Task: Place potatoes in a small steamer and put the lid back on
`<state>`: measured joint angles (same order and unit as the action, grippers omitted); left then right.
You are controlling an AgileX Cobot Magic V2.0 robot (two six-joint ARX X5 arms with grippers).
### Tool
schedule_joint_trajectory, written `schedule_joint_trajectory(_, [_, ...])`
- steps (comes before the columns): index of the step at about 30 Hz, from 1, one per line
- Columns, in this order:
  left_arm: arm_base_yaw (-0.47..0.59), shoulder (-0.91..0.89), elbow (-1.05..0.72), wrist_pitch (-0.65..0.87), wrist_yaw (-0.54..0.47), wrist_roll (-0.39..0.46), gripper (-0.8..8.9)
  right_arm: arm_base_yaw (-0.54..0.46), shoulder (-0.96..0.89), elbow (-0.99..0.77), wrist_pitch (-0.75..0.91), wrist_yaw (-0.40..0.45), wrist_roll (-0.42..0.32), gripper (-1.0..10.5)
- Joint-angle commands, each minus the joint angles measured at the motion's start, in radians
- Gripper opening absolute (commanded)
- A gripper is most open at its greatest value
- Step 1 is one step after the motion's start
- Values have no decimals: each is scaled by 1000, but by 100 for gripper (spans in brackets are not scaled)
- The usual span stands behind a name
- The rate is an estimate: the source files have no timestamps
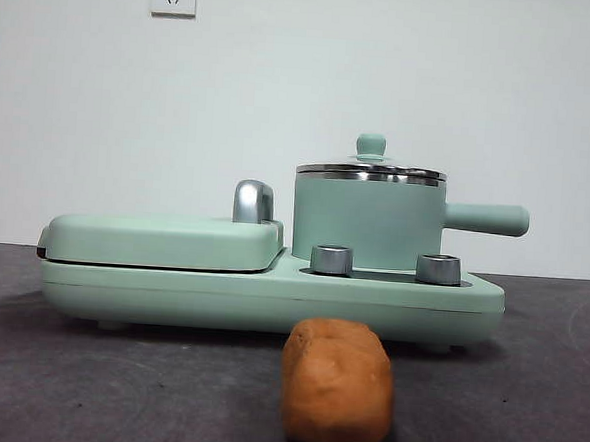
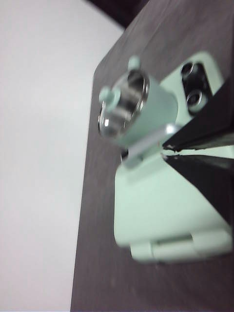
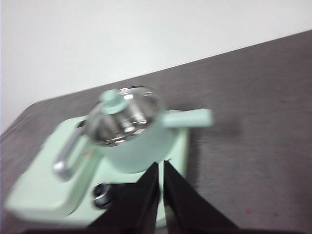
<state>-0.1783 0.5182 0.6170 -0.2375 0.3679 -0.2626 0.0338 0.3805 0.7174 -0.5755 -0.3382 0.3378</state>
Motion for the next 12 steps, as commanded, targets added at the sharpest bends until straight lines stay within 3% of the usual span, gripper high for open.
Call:
schedule_joint_trajectory(1, [-9, 76, 97, -48, 73, 53, 15, 3, 55, 88, -30, -97, -107, 12])
schedule_joint_trajectory(7, [-21, 210, 238, -184, 233, 77, 20, 3, 139, 198, -97, -279, -212, 13])
schedule_joint_trajectory(12, [-20, 248, 266, -225, 269, 96, 33, 3, 148, 201, -105, -315, -216, 13])
